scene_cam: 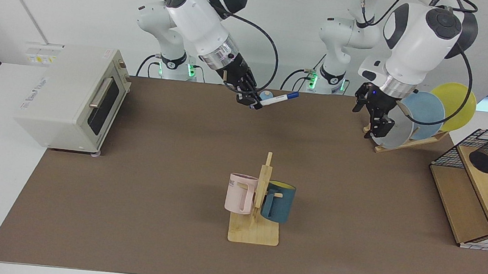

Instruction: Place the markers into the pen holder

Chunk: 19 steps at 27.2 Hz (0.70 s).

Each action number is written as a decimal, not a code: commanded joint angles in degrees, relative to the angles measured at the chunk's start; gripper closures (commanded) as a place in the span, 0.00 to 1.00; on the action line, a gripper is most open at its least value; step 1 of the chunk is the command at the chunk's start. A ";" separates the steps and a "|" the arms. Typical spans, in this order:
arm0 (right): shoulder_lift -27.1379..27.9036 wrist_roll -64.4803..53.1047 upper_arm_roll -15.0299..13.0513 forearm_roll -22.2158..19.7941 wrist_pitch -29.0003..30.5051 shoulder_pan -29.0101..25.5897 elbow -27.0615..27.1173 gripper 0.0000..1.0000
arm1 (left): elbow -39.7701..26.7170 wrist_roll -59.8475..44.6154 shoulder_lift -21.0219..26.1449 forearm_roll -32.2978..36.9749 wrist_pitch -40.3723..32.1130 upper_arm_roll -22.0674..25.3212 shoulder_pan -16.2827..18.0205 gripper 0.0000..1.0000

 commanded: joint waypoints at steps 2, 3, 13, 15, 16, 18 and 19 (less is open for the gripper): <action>2.31 3.92 -0.35 1.59 5.45 4.08 0.81 1.00 | 1.77 -6.34 -0.58 -0.31 -1.95 -4.25 -0.92 0.00; 2.40 4.18 -0.35 1.68 6.24 4.69 0.81 1.00 | 2.12 -7.48 -0.58 0.21 -1.95 -5.39 -1.01 0.00; 3.89 6.47 -0.35 1.68 9.86 6.98 0.81 1.00 | 3.18 -8.02 -0.84 6.19 -1.51 -11.20 -1.19 0.02; 3.90 6.47 -0.35 1.77 9.86 6.98 0.81 1.00 | 3.18 -8.19 -1.02 6.10 -1.86 -11.90 -1.19 0.02; 4.16 6.55 -0.35 1.85 9.86 6.98 0.81 1.00 | 3.09 -8.19 -1.11 6.02 -1.95 -12.26 -1.19 0.02; 4.25 7.08 -0.35 2.21 9.86 6.98 0.81 1.00 | 2.48 -8.89 -1.63 6.02 -2.04 -13.22 -1.27 0.02; 4.33 7.43 -0.35 2.21 9.86 6.98 0.81 1.00 | 2.22 -9.68 -1.98 6.02 -2.04 -13.57 -1.27 0.02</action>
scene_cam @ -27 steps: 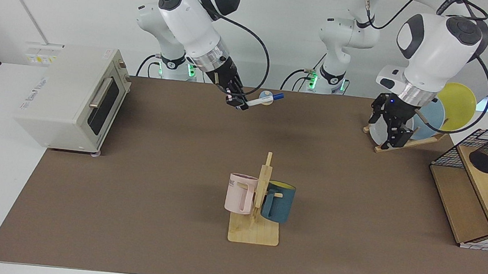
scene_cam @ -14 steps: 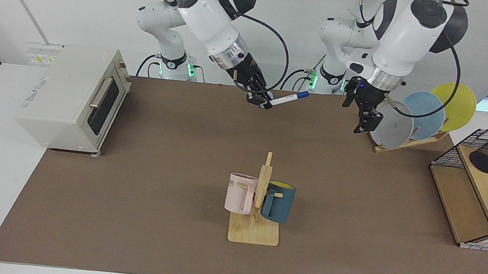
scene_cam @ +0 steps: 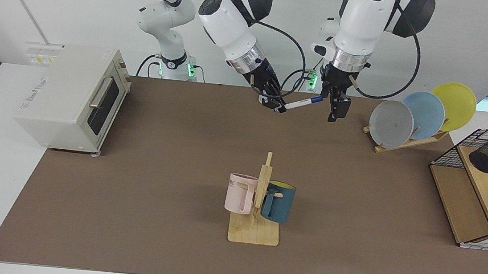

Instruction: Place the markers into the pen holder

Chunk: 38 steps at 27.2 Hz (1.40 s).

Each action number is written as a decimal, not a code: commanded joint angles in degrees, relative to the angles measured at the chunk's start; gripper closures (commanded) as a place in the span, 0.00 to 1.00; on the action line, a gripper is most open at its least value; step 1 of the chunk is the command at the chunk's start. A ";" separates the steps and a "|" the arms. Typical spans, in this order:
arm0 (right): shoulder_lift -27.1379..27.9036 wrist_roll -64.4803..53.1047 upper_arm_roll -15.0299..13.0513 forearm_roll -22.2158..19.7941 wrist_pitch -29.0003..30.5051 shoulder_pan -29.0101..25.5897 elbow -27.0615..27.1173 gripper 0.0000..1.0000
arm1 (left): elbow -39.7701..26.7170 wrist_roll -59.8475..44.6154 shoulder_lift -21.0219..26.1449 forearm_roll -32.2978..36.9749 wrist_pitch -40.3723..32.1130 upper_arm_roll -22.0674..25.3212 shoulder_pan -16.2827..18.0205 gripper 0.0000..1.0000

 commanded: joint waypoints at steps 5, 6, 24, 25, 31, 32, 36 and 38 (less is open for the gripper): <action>0.99 2.08 -0.16 1.62 1.87 0.70 0.80 1.00 | -0.68 -3.59 -1.62 1.35 -1.93 -1.75 -1.32 0.04; 0.99 2.08 -0.16 1.62 2.22 0.88 0.80 1.00 | -0.59 -3.59 -1.62 1.44 -1.93 -1.75 -1.50 0.04; 0.99 1.82 -0.16 1.62 2.49 0.88 0.80 1.00 | -0.59 -3.41 -1.53 1.53 -0.79 -1.75 -2.11 1.00; 1.08 1.82 -0.16 1.62 2.40 0.88 0.80 1.00 | -0.68 -3.41 -1.61 1.53 -0.88 -1.66 -2.11 1.00; 0.99 1.64 -0.16 1.35 2.49 0.79 0.71 1.00 | -0.68 -3.41 -1.62 1.53 -0.97 -1.40 -2.03 1.00; 1.08 1.82 -0.16 1.35 2.49 0.79 0.71 1.00 | -0.68 -3.41 -1.62 1.53 -0.97 -1.31 -2.03 1.00; 0.99 1.12 -0.25 0.13 1.70 0.79 0.62 0.00 | -0.94 -3.15 -1.62 1.53 -0.97 -0.96 -1.85 1.00; 0.81 -0.98 -0.25 -1.19 1.43 0.71 0.45 0.00 | -0.85 -3.15 -1.62 1.53 -0.97 -0.87 -1.85 1.00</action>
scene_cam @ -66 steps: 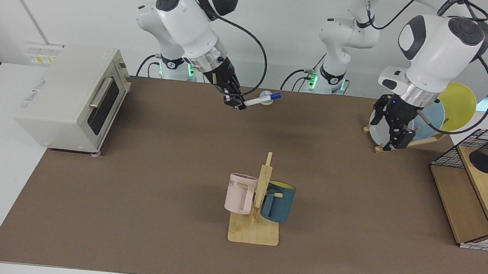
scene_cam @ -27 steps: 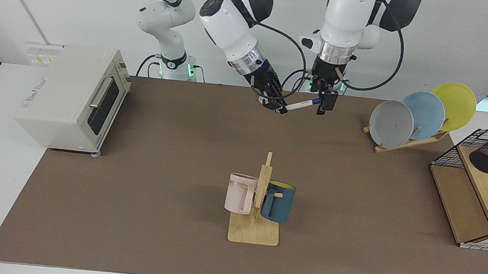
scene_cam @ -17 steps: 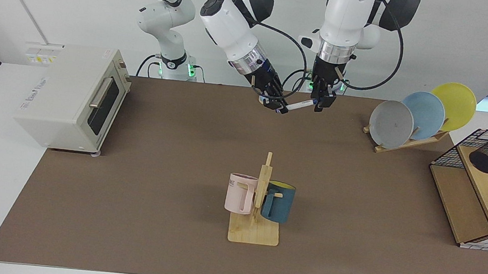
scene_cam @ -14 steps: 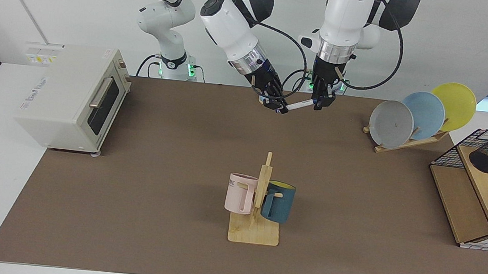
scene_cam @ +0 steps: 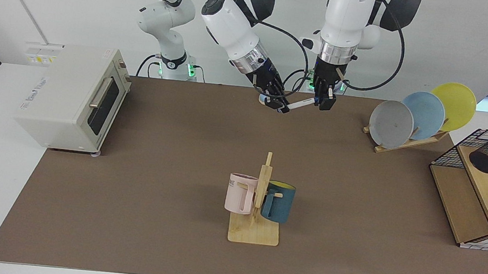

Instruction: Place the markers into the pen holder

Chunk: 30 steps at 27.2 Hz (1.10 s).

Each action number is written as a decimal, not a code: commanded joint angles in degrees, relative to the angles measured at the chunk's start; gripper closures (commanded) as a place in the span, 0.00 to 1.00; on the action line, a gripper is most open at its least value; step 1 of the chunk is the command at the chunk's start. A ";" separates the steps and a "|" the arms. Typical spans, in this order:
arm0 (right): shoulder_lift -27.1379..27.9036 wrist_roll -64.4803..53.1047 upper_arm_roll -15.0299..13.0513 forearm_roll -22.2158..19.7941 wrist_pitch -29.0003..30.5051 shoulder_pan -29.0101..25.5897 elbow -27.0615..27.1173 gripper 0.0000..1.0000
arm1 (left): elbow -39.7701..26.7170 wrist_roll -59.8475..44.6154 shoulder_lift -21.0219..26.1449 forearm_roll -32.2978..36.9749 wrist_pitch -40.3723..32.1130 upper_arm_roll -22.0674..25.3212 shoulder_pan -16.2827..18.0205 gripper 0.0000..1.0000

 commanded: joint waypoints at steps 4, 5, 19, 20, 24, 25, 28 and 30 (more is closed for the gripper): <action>0.00 -4.29 -0.33 -3.58 -1.63 -0.23 0.12 0.00 | -0.81 -0.26 -0.96 0.36 -0.57 1.03 -0.92 1.00; -0.17 -4.56 -0.42 -4.28 -2.33 -0.40 0.12 0.00 | -0.72 -0.26 -1.05 0.44 -0.66 0.94 -0.92 1.00; -4.83 -37.13 -1.12 -21.51 -23.86 -8.83 -0.58 0.00 | -1.95 1.06 -1.49 0.18 -1.28 7.96 -0.48 1.00; -5.18 -41.08 -1.12 -22.04 -25.27 -10.23 -0.58 0.00 | -2.04 0.80 -1.49 0.09 -1.28 9.19 -0.48 1.00; -6.24 -53.75 -1.12 -23.62 -28.70 -15.07 -0.58 0.00 | -2.04 0.71 -1.49 0.27 -1.28 13.14 -0.48 1.00; -6.33 -56.48 -1.12 -24.41 -29.06 -16.04 -0.58 0.00 | -2.13 0.71 -1.49 0.27 -1.28 14.29 -0.48 1.00; -6.94 -64.83 -1.03 -28.70 -29.41 -17.98 -0.49 0.00 | -2.22 0.53 -1.49 0.44 -1.45 17.97 -0.48 1.00; -7.12 -70.80 -1.12 -32.22 -29.32 -18.68 -0.49 0.00 | -2.30 0.45 -1.40 0.53 -1.36 20.52 -0.48 1.00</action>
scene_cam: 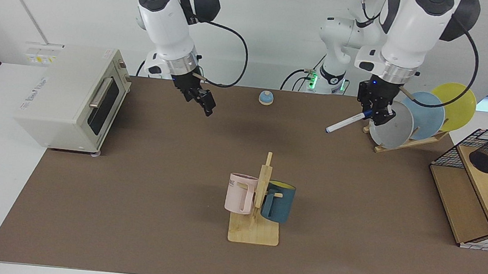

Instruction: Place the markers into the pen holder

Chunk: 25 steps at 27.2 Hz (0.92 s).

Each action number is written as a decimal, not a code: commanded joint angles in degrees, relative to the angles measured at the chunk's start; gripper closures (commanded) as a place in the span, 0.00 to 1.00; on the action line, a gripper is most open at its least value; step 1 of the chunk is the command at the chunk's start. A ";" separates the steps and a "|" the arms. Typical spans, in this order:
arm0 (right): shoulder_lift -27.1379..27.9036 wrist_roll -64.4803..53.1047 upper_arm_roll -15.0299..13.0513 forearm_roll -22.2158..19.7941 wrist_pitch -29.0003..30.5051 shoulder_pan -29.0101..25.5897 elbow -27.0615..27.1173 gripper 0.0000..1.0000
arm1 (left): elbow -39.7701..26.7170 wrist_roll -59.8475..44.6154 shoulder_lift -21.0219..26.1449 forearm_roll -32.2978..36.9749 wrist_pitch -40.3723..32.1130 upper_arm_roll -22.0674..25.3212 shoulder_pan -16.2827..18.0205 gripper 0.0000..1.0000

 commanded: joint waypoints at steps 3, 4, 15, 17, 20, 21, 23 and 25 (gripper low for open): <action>-1.50 -21.02 0.83 -10.76 -0.47 -3.58 -0.06 0.00 | -1.61 -0.26 -1.33 1.57 -0.22 7.89 -0.45 1.00; -1.50 -25.06 0.83 -12.17 -0.03 -4.46 -0.06 0.00 | -1.61 -0.26 -1.33 2.01 -0.13 9.03 -0.36 1.00; 0.08 -45.40 0.83 -12.44 -3.53 -11.06 4.24 0.00 | -1.17 0.18 -0.98 6.76 -0.31 14.40 4.82 1.00; -0.53 -45.31 0.75 -12.36 -5.90 -10.97 4.33 0.00 | -0.82 0.01 -0.80 8.34 -0.22 14.40 5.70 1.00; -2.19 -45.40 0.57 -12.09 -8.98 -10.97 4.24 0.00 | 0.32 0.62 -0.54 10.45 0.48 14.49 7.89 1.00; -3.07 -45.40 0.57 -12.09 -9.86 -11.06 4.16 0.00 | 0.93 0.97 -0.36 11.15 0.57 14.49 8.94 1.00; -3.78 -45.05 0.66 -11.31 -10.39 -10.97 4.16 0.00 | 2.16 2.28 0.08 12.91 0.75 14.40 9.83 1.00; -4.13 -44.88 0.57 -10.08 -11.62 -10.97 4.16 0.00 | 3.22 3.17 0.34 15.10 0.75 14.40 9.92 1.00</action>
